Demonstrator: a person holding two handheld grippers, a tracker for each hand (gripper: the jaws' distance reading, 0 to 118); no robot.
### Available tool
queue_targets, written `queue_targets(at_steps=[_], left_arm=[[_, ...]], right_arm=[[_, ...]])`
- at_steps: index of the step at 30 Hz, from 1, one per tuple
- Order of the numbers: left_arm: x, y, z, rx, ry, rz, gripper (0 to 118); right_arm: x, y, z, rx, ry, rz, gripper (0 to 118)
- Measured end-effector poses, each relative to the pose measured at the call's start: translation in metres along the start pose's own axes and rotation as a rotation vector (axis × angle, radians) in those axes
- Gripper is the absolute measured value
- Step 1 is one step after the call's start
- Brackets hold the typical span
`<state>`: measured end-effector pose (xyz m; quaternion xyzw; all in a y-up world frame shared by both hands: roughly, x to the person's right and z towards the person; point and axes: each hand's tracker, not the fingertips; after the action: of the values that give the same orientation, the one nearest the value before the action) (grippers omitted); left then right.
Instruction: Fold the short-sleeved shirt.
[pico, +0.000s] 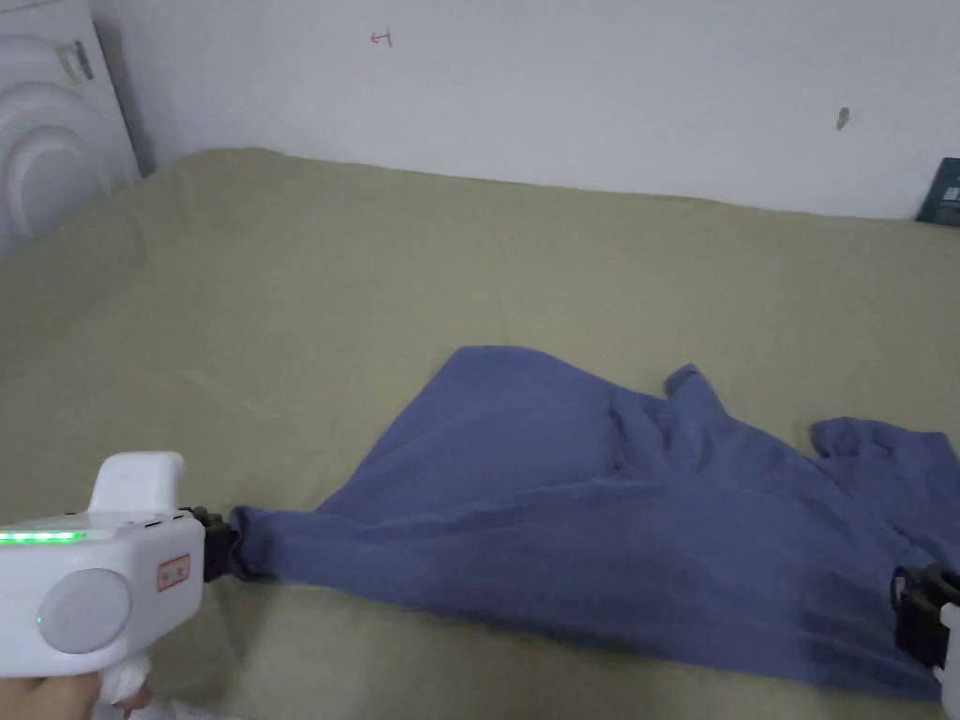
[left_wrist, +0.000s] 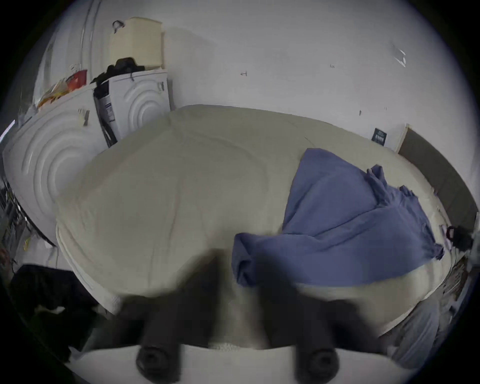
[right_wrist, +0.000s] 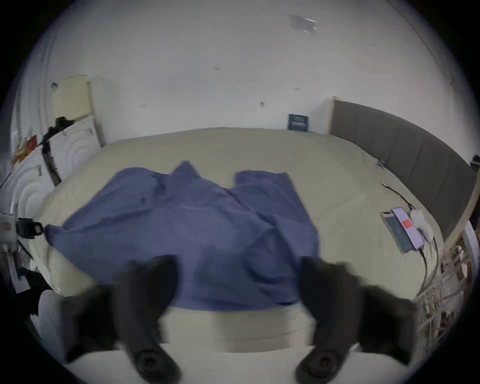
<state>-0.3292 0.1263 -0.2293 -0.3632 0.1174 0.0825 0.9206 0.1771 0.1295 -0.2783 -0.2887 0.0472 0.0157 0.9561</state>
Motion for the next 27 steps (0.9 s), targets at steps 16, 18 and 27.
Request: queue_targets(at_steps=[16,18,27], left_arm=[[-0.013,0.026,-0.042,-0.119,-0.076,-0.021,81],[-0.01,0.022,-0.057,-0.106,-0.044,-0.029,114],[0.003,0.009,-0.071,-0.21,-0.148,-0.014,1]], right_arm=[[-0.074,-0.023,-0.018,-0.044,0.14,0.042,0],[-0.074,-0.025,-0.021,-0.051,0.142,0.042,0],[-0.057,-0.017,-0.039,-0.084,0.131,0.032,0]])
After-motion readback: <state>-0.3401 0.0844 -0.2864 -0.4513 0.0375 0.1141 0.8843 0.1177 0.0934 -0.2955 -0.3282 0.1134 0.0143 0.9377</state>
